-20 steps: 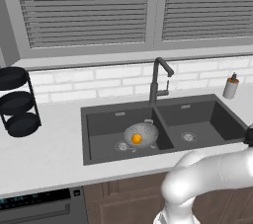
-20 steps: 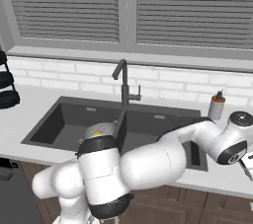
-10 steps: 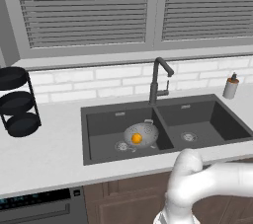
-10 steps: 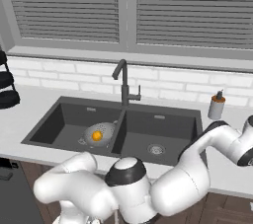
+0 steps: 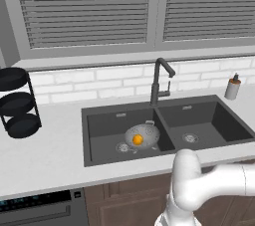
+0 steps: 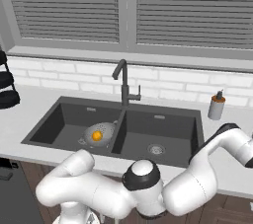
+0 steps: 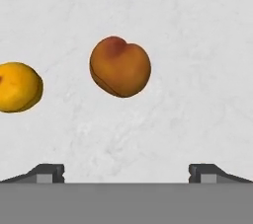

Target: Put the colander in the sink, put the tangerine, peach, orange in the colander, and turn on the sink faucet and pour water over the colander.

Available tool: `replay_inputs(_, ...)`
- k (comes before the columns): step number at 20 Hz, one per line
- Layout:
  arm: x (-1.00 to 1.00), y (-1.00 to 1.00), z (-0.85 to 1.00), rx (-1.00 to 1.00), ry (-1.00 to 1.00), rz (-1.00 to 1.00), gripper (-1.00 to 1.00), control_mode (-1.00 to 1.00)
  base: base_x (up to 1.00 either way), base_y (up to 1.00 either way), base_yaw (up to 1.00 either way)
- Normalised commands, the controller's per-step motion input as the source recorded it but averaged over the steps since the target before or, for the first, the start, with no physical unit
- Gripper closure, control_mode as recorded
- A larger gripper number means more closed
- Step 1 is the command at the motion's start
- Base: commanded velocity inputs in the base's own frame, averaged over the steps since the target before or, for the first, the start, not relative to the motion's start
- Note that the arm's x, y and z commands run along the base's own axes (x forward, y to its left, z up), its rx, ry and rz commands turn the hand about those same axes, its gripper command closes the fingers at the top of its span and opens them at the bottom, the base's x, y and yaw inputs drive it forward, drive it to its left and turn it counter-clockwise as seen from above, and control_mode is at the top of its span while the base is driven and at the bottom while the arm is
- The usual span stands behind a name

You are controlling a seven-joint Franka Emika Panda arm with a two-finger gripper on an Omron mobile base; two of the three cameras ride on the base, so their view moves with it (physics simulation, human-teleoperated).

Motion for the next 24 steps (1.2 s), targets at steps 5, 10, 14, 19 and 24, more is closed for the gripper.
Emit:
replay_inputs(5,0.22,-0.41,-0.26,-0.06,-0.01,0.11,-1.0,-1.0,0.0,0.0,0.0)
replay_inputs(10,0.37,-0.3,-0.28,-0.07,-0.06,0.17,-1.0,-1.0,0.0,0.0,0.0)
replay_inputs(14,0.34,-0.39,-0.28,-0.04,-0.11,0.21,-1.0,-1.0,0.0,0.0,0.0)
replay_inputs(19,0.26,-0.49,-0.32,-0.02,-0.12,0.22,-1.0,-1.0,0.0,0.0,0.0)
replay_inputs(24,0.2,-0.25,-0.3,-0.06,-0.1,0.24,1.0,-1.0,0.0,0.0,0.0)
